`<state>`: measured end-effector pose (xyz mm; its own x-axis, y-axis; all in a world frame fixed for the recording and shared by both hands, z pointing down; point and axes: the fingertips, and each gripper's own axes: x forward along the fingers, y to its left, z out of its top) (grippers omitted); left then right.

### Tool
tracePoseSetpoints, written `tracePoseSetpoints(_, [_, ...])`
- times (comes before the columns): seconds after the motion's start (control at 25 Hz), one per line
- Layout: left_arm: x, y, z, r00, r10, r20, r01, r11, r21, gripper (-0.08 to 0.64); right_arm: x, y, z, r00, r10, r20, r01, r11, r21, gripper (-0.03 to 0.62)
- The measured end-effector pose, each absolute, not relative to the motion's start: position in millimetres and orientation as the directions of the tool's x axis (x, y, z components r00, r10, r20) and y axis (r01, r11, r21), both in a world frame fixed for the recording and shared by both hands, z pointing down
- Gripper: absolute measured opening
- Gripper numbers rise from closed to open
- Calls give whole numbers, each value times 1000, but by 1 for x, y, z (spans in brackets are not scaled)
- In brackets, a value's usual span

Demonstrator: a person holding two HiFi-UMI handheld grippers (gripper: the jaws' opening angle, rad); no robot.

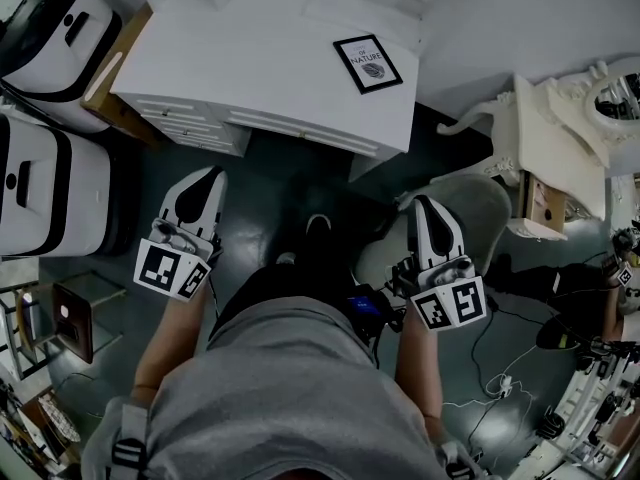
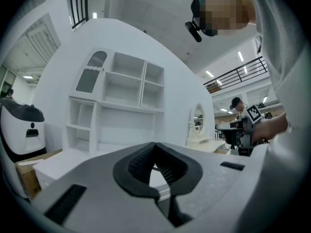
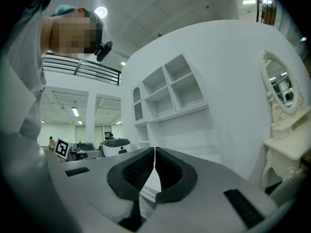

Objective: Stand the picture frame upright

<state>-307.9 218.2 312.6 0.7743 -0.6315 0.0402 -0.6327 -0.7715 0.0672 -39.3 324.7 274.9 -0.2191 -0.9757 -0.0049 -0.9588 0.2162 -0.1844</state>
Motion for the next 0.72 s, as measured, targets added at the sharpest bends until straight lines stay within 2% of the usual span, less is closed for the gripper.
tracePoseSetpoints(0.36, [-303,189,318,746,-664,45,-665,-743,68,6,-31,283,281,-276,-961,-3,-945,272,-184,28])
tracePoseSetpoints(0.72, [-263,135,309,731,-682,36,-683,-728,60,6,14,217,275,-300,-954,-16,-935,298,-191,28])
